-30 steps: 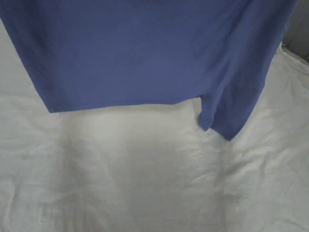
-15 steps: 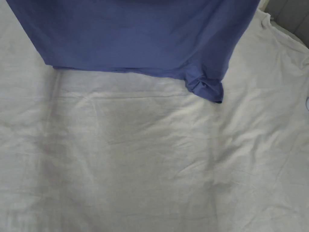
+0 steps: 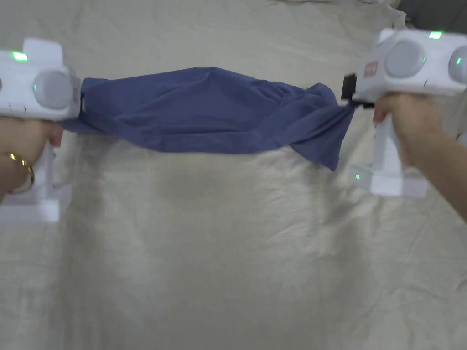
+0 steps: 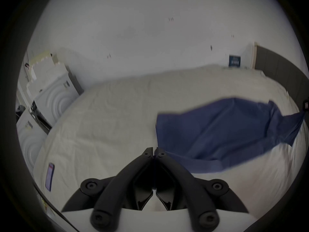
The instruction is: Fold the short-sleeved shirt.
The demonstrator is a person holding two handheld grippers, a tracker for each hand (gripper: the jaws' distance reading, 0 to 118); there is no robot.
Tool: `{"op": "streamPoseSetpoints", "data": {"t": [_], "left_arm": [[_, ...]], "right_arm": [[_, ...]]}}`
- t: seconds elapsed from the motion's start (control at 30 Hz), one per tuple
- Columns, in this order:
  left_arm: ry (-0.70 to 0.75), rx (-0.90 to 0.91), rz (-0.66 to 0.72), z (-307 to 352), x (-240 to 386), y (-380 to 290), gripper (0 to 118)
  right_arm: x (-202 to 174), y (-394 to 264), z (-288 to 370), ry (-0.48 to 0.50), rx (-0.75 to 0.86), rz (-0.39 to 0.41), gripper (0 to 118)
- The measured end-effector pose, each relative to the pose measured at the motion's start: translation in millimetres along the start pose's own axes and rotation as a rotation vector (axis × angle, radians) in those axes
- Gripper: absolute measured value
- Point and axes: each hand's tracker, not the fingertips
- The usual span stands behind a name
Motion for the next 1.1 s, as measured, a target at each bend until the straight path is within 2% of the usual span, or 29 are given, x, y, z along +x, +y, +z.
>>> {"op": "streamPoseSetpoints", "data": {"t": [0.1,0.2,0.27,0.3,0.37,0.43,0.53,0.7,0.83,1.1], "left_arm": [[0.000,-0.056,0.008,2.3,-7.0,-47.3,0],[-0.016,-0.097,0.103,19.5,-17.4,-84.7,0],[-0.012,-0.077,0.184,39.3,-21.3,-106.7,0],[-0.020,-0.078,0.176,48.2,-23.2,-115.8,0],[-0.030,-0.064,0.181,63.2,-28.0,-129.7,0],[-0.020,-0.041,0.162,81.0,-32.8,-140.8,0],[-0.032,-0.016,0.207,103.8,-47.7,-155.8,0],[-0.041,0.025,0.238,147.4,-67.2,-193.4,0],[-0.062,0.036,0.288,176.4,-74.0,-236.5,0],[-0.053,-0.005,0.299,205.8,-66.9,-303.4,0]], "right_arm": [[6.7,-47.1,-5.5,-0.003,-0.074,-0.002,2],[18.7,-87.1,-4.4,-0.004,-0.126,-0.017,2],[34.5,-109.1,2.6,-0.002,-0.147,-0.104,2],[43.8,-117.9,7.3,0.011,-0.157,-0.165,2],[59.9,-132.6,24.1,0.038,-0.137,-0.220,2],[72.5,-144.8,41.6,0.038,-0.120,-0.201,2],[89.1,-163.6,70.6,0.037,-0.093,-0.179,2],[115.3,-199.4,113.7,0.090,-0.044,-0.247,2],[126.8,-228.3,132.5,0.093,-0.050,-0.218,2],[148.1,-285.3,150.7,0.111,-0.070,-0.262,2]]}}
